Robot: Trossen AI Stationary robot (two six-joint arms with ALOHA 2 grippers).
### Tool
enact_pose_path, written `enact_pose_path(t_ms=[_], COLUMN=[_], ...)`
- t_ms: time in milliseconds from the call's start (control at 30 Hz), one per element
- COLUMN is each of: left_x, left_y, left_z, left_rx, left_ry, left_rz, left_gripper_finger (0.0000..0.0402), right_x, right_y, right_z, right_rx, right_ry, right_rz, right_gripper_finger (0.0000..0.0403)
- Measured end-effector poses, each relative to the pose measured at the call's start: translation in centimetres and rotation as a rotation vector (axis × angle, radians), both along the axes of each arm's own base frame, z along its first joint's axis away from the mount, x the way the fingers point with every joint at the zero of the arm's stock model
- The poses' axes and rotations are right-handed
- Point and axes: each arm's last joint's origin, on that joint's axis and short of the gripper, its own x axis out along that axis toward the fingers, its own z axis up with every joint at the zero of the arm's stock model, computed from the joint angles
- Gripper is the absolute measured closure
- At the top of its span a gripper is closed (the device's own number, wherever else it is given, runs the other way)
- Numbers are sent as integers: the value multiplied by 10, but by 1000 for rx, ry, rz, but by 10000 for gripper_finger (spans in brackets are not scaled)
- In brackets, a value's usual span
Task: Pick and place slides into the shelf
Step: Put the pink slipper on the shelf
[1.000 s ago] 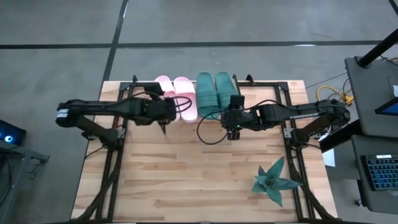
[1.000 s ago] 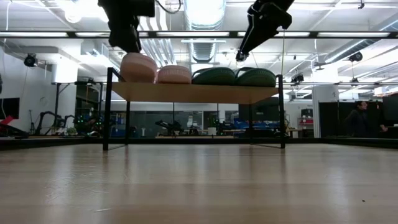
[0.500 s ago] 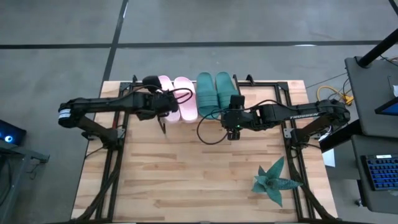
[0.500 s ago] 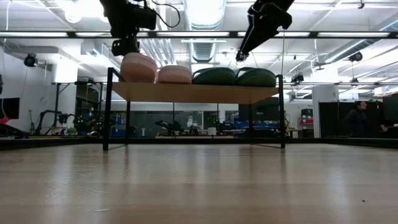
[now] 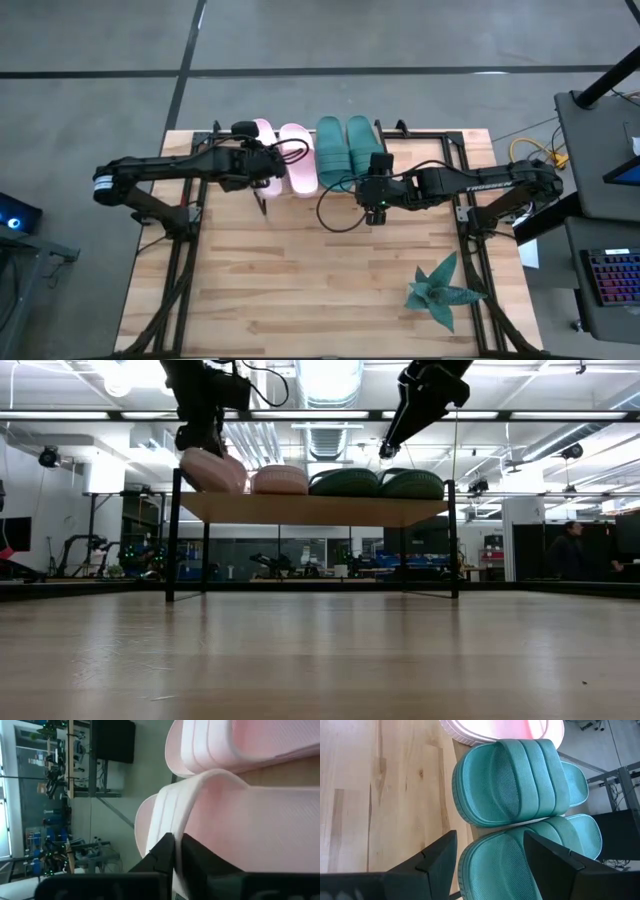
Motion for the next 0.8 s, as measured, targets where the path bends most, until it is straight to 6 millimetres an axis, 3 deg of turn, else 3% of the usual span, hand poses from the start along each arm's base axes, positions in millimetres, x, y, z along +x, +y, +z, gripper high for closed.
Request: enact_pose_path(t_ms=[167, 433, 800], left_x=[1, 5, 4], left_y=[-1, -3, 0], left_z=[1, 14, -14], left_rx=[-2, -53, -80], left_ry=[0, -163, -162], left_rz=[-29, -131, -102], left_gripper_finger=[399, 400, 401], right_x=[0, 0, 0], right_y=[0, 0, 0], right_z=[0, 0, 0], right_rx=[-1, -1, -1], right_ry=[1, 3, 4], right_rz=[1, 2, 2], right_gripper_finger=[184, 184, 184])
